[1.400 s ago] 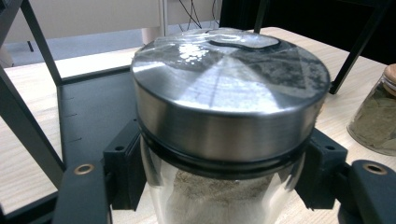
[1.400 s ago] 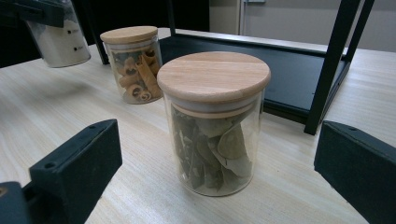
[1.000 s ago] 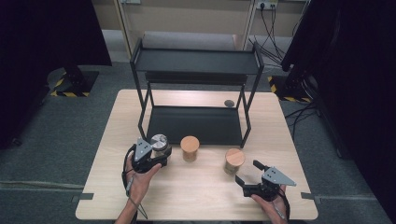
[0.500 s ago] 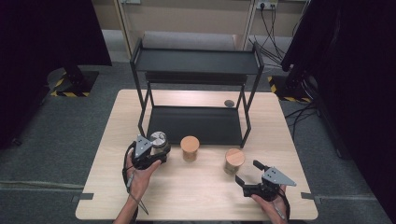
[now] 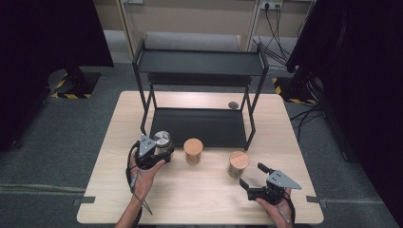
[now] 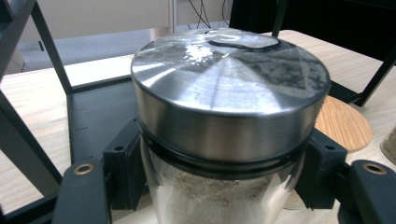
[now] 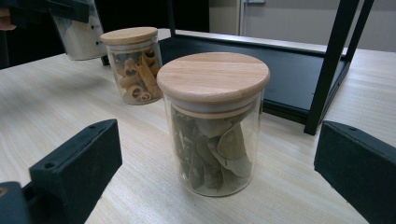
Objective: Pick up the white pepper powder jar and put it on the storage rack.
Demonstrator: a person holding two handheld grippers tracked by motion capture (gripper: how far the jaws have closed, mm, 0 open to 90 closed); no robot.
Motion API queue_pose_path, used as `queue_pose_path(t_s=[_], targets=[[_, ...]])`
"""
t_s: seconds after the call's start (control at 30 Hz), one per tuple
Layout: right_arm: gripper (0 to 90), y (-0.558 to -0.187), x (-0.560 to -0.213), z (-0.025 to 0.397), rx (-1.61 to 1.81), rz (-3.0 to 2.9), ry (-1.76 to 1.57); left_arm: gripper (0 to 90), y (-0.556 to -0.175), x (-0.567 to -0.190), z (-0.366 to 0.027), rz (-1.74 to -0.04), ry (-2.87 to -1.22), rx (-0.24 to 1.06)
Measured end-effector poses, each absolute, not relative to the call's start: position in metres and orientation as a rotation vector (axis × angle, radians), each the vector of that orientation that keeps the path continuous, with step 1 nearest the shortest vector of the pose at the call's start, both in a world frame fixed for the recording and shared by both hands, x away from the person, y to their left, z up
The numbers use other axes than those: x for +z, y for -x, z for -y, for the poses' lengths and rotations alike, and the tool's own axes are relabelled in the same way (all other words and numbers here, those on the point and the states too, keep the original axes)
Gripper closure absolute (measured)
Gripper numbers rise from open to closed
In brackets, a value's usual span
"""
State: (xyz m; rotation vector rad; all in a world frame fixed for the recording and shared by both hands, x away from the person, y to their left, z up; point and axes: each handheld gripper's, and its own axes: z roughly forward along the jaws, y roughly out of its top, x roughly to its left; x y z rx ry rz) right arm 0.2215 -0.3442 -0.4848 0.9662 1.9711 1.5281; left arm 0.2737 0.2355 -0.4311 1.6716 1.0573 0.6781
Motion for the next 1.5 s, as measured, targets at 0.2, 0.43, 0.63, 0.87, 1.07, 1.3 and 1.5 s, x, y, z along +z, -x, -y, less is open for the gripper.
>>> queue_pose_path(t_s=[0.2,0.43,0.63,0.87,1.07,1.3,1.5], targets=[[1.3,-0.222,-0.485,0.344,1.529,-1.971,-0.967,30.8,-0.276,-0.43,-0.237,-1.064,-1.665,0.681],[1.3,-0.222,-0.485,0.344,1.529,-1.97,-0.968,30.8,-0.28,-0.429,-0.237,-1.069,-1.66,0.685],[1.3,-0.222,-0.485,0.344,1.529,-1.971,-0.969,30.8,-0.285,-0.426,-0.238,-1.071,-1.653,0.688],[1.3,-0.222,-0.485,0.344,1.529,-1.971,-0.969,30.8,-0.289,-0.426,-0.237,-1.077,-1.653,0.684],[1.3,-0.222,-0.485,0.344,1.53,-1.971,-0.969,30.8,-0.292,-0.426,-0.236,-1.084,-1.648,0.686],[1.3,-0.222,-0.485,0.344,1.53,-1.97,-0.969,30.8,-0.297,-0.424,-0.235,-1.088,-1.637,0.69],[1.3,-0.222,-0.485,0.345,1.532,-1.97,-0.969,30.8,-0.301,-0.423,-0.234,-1.091,-1.629,0.697]])
